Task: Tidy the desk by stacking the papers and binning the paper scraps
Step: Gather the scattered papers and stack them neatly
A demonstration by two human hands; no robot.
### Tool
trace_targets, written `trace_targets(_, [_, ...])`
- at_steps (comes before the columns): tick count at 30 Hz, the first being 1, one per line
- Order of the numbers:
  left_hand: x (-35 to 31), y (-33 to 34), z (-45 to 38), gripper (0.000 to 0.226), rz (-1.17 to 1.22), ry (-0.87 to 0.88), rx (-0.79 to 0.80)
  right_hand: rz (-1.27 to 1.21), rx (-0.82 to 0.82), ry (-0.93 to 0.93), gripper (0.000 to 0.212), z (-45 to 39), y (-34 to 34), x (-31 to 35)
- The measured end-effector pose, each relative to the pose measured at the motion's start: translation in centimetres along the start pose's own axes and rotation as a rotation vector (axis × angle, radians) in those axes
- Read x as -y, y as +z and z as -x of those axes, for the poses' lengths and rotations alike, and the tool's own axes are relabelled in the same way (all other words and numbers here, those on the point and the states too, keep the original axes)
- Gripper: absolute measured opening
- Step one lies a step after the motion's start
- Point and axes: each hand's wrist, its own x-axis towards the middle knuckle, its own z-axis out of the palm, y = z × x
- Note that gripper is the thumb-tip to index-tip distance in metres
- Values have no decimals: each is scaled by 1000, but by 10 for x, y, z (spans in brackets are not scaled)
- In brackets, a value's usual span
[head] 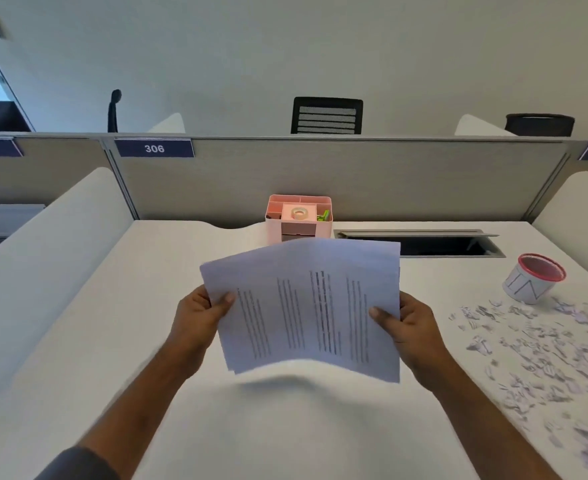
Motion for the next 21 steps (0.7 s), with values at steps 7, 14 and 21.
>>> trace_targets(7, [9, 12, 6, 32, 32, 35, 16, 15, -42, 12, 18, -3, -10, -26])
trace_targets(14, [16, 25, 4, 51, 26, -7, 1, -13, -2, 91, 32, -20, -28, -18])
trace_targets(21, [0, 48, -8, 74, -29, -180, -232, -96, -280, 231, 72, -29, -7, -1])
